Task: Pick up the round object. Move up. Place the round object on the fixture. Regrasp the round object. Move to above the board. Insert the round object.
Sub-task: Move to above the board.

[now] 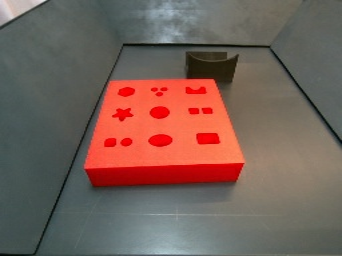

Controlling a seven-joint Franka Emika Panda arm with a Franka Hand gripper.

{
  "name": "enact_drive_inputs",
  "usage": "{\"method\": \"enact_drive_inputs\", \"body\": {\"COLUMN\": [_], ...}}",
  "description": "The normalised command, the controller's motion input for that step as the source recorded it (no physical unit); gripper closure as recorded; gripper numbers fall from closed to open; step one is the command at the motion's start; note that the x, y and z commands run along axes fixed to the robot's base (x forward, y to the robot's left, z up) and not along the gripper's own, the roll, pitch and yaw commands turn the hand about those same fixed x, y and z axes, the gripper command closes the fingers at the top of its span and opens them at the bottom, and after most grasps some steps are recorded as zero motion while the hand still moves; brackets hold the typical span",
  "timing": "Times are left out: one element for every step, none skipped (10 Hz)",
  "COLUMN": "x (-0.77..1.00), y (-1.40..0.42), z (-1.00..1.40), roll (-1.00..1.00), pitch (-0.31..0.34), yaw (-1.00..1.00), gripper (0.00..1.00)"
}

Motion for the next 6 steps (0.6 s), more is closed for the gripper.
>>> {"method": "enact_drive_inputs", "body": {"x": [-0.29, -0.3, -0.31, -0.32, -0.32, -0.33], "y": [-1.0, -1.0, -1.0, -1.0, -1.0, -1.0], "z": [-0.2, -0.2, -0.21, -0.21, -0.21, -0.21], "roll": [-1.0, -1.0, -1.0, -1.0, -1.0, -1.0], "pitch": [-0.046, -0.051, -0.049, -0.044, -0.035, -0.023], "yaw": [-0.16, -0.16, -0.17, -0.18, -0.19, -0.19], "gripper": [1.0, 1.0, 1.0, 1.0, 1.0, 1.0]}}
